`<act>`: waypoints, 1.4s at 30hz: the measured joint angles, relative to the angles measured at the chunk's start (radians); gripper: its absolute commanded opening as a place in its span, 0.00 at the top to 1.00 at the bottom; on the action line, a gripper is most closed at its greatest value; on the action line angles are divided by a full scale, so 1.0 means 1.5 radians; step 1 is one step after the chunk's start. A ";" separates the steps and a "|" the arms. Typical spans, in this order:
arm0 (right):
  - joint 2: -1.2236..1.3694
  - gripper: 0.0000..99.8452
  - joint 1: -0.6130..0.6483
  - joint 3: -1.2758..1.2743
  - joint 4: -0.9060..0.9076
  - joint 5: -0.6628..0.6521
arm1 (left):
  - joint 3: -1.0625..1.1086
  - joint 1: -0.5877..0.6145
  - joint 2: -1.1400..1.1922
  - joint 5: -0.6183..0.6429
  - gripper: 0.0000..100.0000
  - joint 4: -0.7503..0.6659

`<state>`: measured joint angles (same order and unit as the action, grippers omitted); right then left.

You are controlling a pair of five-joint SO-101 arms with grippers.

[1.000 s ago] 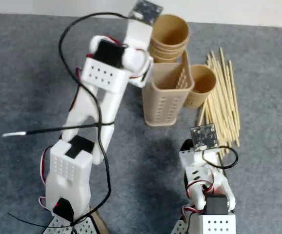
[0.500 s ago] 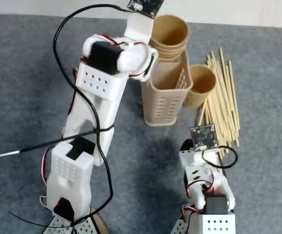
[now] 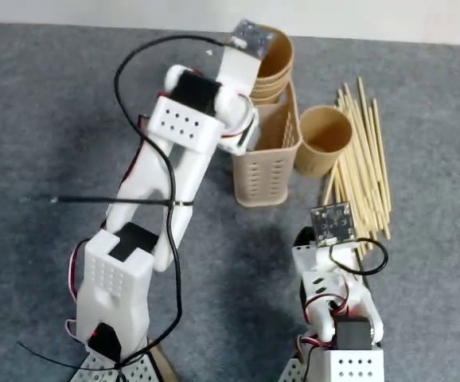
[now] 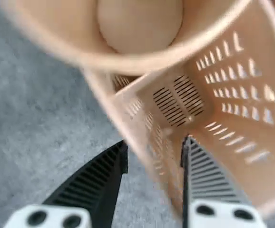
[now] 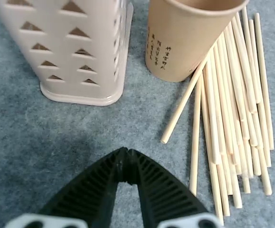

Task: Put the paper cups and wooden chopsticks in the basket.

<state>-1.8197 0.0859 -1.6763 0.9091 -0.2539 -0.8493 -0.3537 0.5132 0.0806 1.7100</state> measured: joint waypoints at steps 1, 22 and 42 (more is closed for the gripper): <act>0.000 0.99 0.000 0.000 0.000 0.000 | 0.025 0.001 0.000 0.001 0.99 -0.015; 0.000 0.99 0.000 0.000 -0.001 0.000 | 0.036 -0.046 -0.042 0.039 1.00 0.043; 0.000 0.99 0.000 0.000 -0.001 0.000 | 0.334 0.030 -0.243 0.037 0.99 0.042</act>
<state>-1.8197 0.0859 -1.6763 0.9076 -0.2539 -0.3475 -0.3092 0.1481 0.1358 1.7729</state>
